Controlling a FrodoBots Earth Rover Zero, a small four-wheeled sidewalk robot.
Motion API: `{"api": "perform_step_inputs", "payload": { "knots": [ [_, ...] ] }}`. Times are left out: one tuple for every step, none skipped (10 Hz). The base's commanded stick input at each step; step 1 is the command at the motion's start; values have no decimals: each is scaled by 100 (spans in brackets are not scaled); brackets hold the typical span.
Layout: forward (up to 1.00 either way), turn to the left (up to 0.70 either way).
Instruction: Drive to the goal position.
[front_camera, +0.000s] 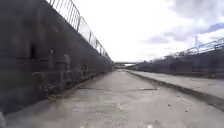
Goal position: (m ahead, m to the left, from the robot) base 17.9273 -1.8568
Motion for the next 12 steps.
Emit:
{"api": "perform_step_inputs", "payload": {
  "knots": [
    [100, -27],
    [100, -27],
    [100, 0],
    [100, 0],
    [100, 0],
    [100, 0],
    [100, 0],
    [100, 0],
    [100, 0],
    [100, 0],
    [100, 0],
    [100, -8]
  ]
}}
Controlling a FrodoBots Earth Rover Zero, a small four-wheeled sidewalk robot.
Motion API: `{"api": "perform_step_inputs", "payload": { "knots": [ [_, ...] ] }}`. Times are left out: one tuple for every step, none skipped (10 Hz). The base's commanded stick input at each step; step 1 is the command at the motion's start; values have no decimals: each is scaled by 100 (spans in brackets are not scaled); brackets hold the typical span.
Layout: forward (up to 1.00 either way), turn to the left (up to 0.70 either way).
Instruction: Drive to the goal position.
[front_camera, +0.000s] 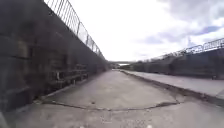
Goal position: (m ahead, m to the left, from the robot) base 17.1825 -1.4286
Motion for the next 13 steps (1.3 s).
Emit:
{"api": "perform_step_inputs", "payload": {
  "knots": [
    [100, -18],
    [100, -26],
    [100, -17],
    [100, -8],
    [100, 0],
    [100, 0],
    [100, 0],
    [100, 27],
    [100, 27],
    [100, 27],
    [100, 0],
    [100, 0],
    [100, 0]
  ]
}}
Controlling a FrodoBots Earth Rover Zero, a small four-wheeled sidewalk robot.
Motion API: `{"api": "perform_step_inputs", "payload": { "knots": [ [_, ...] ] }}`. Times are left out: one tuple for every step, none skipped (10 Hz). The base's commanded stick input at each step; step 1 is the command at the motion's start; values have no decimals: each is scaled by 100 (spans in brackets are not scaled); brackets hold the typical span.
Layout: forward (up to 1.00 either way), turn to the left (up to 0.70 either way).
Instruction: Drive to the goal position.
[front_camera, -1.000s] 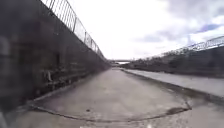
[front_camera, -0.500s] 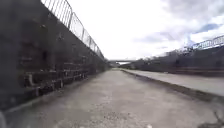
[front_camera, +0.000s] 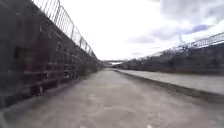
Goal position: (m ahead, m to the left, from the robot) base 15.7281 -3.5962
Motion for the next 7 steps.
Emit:
{"api": "perform_step_inputs", "payload": {
  "knots": [
    [100, 0],
    [100, 0],
    [100, 0],
    [100, 0],
    [100, 0],
    [100, 0],
    [100, 0]
  ]
}}
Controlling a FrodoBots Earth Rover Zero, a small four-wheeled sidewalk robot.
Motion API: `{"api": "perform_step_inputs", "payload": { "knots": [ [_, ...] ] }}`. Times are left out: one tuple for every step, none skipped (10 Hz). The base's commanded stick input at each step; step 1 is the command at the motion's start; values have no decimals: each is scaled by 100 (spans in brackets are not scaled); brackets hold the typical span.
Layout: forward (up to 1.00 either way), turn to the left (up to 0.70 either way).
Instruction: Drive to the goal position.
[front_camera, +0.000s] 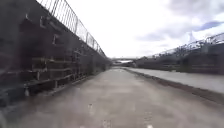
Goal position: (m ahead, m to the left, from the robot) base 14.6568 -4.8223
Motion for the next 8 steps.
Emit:
{"api": "perform_step_inputs", "payload": {
  "knots": [
    [100, 0],
    [100, 0],
    [100, 0],
    [100, 0],
    [100, 0],
    [100, 0],
    [100, 0],
    [100, 0]
  ]
}}
